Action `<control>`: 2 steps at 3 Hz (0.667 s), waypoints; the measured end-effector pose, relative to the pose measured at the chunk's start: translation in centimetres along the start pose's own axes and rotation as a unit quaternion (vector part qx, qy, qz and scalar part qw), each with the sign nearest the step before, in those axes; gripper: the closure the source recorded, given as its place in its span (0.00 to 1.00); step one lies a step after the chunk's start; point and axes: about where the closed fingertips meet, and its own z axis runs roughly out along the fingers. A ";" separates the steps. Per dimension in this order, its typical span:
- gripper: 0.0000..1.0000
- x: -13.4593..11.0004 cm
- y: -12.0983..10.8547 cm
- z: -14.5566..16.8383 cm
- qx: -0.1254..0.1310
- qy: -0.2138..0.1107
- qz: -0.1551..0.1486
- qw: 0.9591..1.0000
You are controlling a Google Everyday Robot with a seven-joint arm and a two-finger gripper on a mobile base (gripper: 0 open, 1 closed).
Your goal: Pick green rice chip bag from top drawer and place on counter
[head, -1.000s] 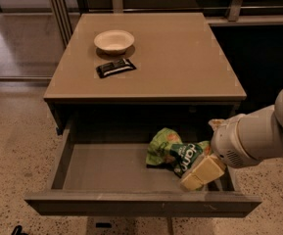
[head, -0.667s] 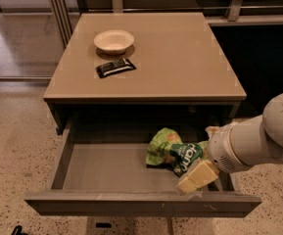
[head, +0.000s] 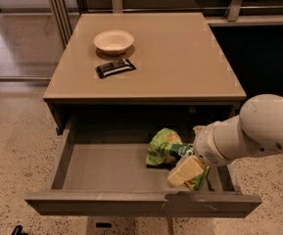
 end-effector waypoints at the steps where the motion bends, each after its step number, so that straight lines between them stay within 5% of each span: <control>1: 0.00 -0.8 -1.5 2.0 -0.003 0.000 -0.006 1.000; 2: 0.00 -0.8 -3.1 3.4 -0.002 0.008 -0.007 1.000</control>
Offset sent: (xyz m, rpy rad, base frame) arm 0.0651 -0.0059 -0.0450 -0.0490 0.0194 0.0036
